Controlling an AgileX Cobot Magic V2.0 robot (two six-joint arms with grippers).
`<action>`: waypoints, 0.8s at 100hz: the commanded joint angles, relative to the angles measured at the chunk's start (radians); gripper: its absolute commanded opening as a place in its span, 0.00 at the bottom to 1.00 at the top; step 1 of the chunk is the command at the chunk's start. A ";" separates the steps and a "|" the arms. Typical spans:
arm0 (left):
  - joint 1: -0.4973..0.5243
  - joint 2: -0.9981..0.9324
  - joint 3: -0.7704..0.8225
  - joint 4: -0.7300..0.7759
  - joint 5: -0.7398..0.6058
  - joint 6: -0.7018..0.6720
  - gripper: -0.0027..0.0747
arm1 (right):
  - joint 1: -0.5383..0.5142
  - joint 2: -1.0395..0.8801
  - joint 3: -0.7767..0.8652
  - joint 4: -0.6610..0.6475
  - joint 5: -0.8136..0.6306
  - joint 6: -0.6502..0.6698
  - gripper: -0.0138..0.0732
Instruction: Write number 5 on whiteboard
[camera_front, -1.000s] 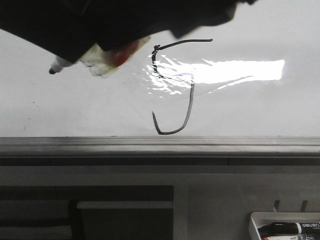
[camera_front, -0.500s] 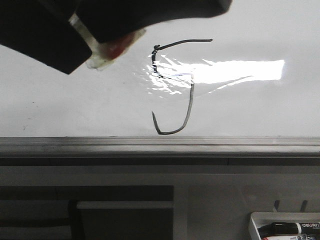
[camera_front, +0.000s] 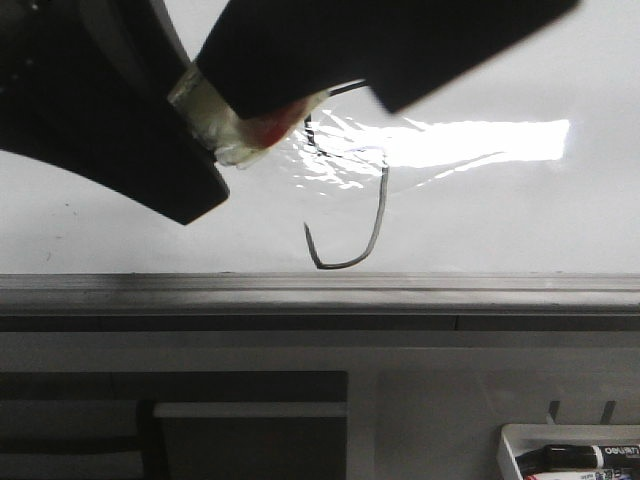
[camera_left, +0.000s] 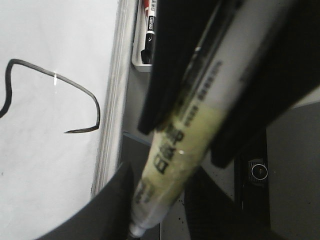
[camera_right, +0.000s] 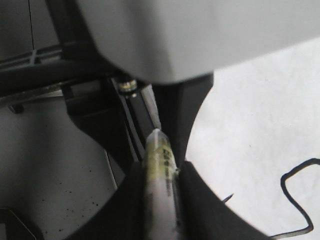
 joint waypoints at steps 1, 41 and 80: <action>-0.001 -0.009 -0.027 -0.030 -0.042 -0.011 0.32 | -0.005 -0.021 -0.008 -0.010 -0.041 0.004 0.08; -0.001 -0.005 -0.027 -0.068 -0.015 -0.011 0.32 | -0.006 -0.023 0.057 -0.007 -0.128 0.021 0.08; -0.001 -0.005 -0.027 -0.058 0.032 -0.011 0.36 | -0.022 -0.023 0.057 -0.018 -0.189 0.021 0.08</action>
